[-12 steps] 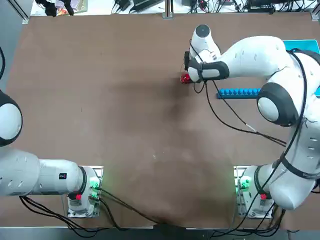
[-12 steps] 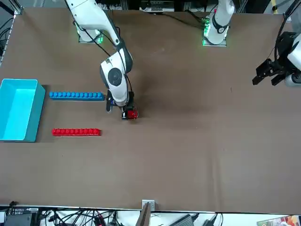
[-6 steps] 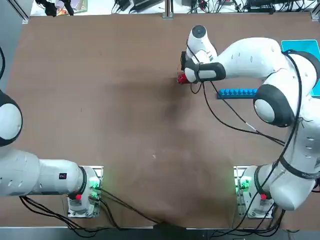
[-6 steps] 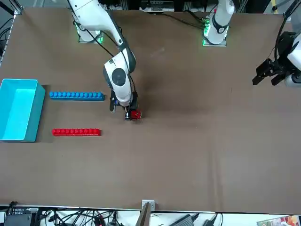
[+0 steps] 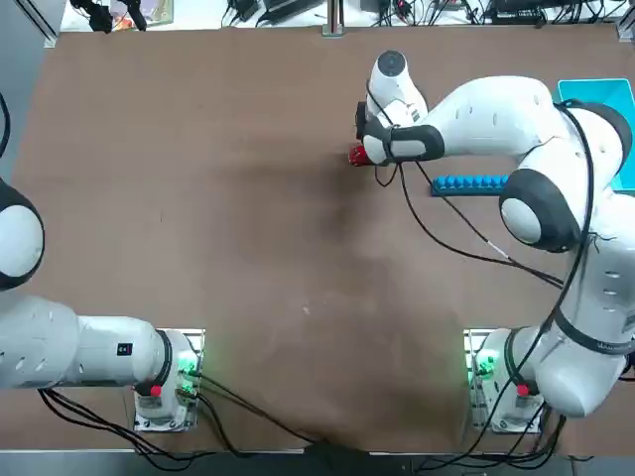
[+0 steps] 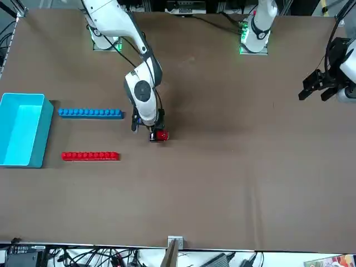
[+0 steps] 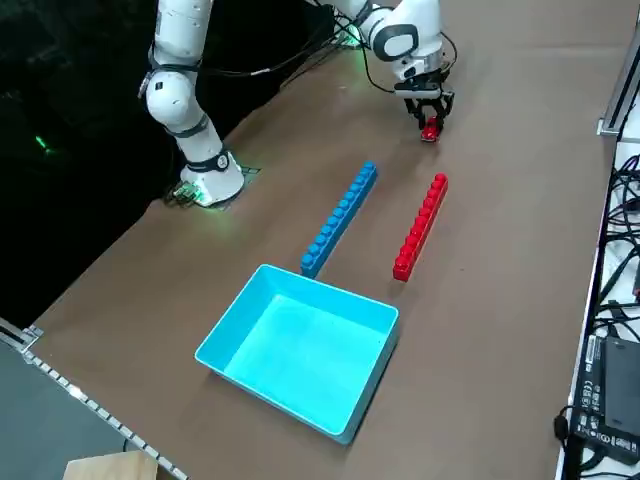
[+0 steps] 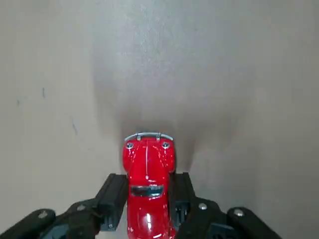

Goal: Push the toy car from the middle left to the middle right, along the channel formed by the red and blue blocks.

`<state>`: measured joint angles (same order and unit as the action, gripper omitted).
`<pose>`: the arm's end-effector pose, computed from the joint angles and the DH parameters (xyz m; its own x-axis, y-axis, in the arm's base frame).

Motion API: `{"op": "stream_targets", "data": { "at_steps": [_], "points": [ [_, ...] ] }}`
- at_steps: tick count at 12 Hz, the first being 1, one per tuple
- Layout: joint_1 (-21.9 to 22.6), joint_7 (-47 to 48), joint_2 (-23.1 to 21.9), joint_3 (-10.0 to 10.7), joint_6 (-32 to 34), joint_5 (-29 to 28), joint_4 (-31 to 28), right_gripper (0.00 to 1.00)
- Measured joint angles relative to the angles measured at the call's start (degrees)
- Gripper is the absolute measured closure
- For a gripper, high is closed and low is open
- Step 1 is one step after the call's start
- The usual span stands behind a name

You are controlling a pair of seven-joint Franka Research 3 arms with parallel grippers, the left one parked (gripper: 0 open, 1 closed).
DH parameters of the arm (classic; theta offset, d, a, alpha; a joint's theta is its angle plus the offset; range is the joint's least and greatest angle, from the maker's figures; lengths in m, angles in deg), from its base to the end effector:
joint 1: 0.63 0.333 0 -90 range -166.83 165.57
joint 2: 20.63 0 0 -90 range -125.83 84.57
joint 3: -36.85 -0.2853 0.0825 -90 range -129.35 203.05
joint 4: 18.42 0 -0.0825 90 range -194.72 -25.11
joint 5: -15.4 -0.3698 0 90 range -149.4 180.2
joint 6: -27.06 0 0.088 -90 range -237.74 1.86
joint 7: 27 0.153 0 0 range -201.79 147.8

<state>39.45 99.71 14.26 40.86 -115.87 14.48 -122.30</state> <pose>0.5133 0.3752 0.1507 -0.0088 -0.9997 -0.0207 -0.9970 0.0104 -0.0770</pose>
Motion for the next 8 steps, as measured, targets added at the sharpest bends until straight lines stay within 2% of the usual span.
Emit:
{"op": "stream_targets", "data": {
  "at_steps": [2,3,5,6,8],
  "points": [
    [0.07,0.5,0.54,0.0,0.42,0.0,0.67,0.48],
    [0.07,0.82,1.71,0.0,1.47,-0.01,1.92,0.28],
    [0.03,1.04,2.7,0.11,4.11,-0.01,4.11,0.06],
    [-0.01,1.07,2.74,0.29,6.27,-0.01,5.53,0.0],
    [-0.1,1.06,2.13,0.74,11.75,0.01,8.89,0.0]
  ]
}}
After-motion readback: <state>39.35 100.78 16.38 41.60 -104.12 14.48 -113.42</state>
